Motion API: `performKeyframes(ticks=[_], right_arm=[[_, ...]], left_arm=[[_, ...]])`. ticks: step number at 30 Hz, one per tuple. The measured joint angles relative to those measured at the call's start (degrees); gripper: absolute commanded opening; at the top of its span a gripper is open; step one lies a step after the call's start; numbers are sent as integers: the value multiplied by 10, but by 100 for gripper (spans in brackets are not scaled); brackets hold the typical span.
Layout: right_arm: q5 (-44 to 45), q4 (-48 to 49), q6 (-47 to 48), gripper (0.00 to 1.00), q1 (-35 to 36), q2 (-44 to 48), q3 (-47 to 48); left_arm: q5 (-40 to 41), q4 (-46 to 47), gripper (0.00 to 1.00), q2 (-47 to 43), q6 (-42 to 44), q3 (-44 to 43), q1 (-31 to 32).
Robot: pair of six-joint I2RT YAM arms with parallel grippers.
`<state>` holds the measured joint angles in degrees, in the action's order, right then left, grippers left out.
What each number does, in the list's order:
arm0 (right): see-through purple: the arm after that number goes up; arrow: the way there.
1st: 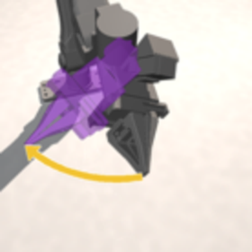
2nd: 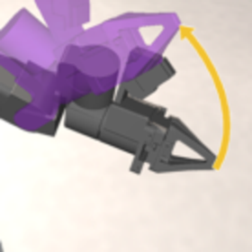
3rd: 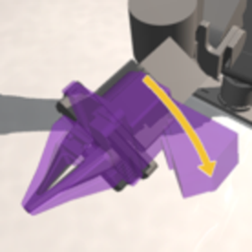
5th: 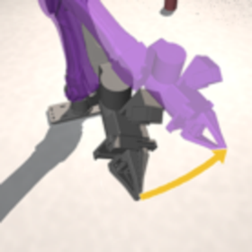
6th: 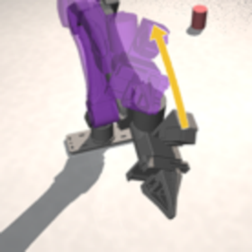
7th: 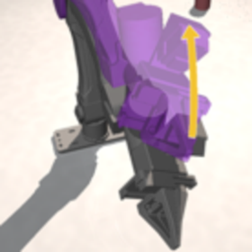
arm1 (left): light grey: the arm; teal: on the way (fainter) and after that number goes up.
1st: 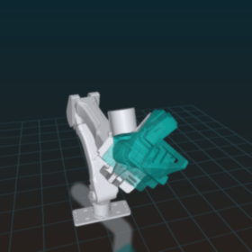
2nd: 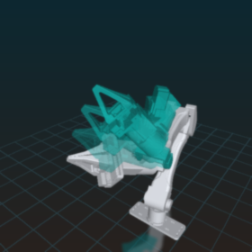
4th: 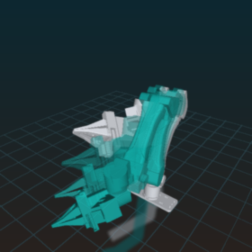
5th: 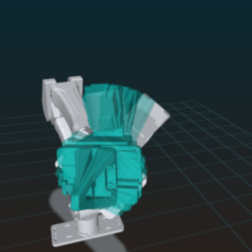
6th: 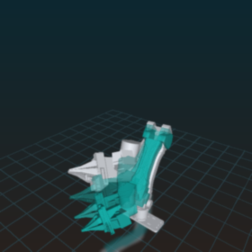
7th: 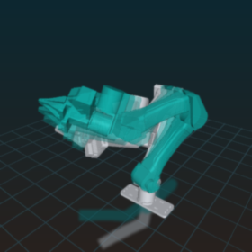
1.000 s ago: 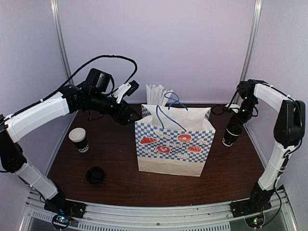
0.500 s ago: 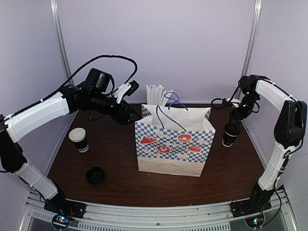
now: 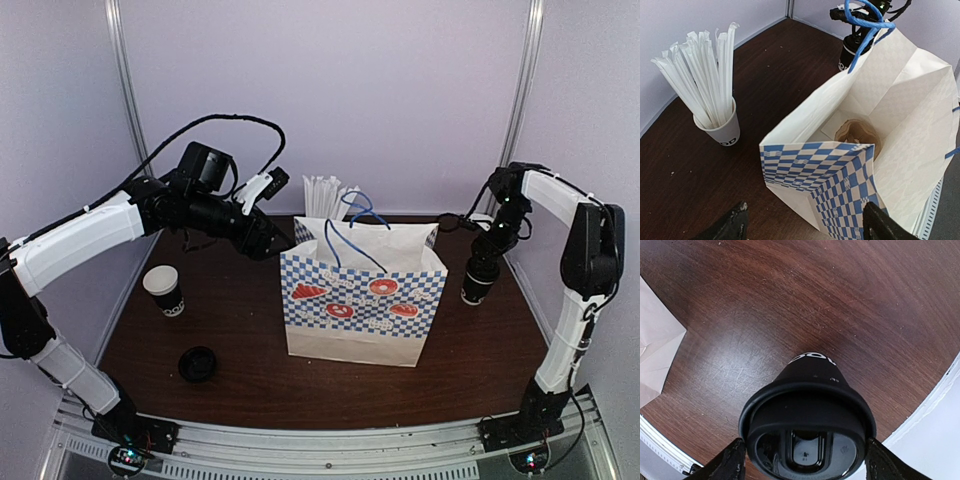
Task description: Pack the takeout coffee
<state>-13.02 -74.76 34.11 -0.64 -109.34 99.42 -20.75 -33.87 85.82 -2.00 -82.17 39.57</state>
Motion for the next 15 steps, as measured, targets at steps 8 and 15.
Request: performKeyframes(ticks=[8,15], right_arm=[[0,0,-1,75,0,-5,0],[1,4,-1,75,0,-5,-2]], left_arm=[[-1,0,79,0,0,0,0],[-1,0,79,0,0,0,0]])
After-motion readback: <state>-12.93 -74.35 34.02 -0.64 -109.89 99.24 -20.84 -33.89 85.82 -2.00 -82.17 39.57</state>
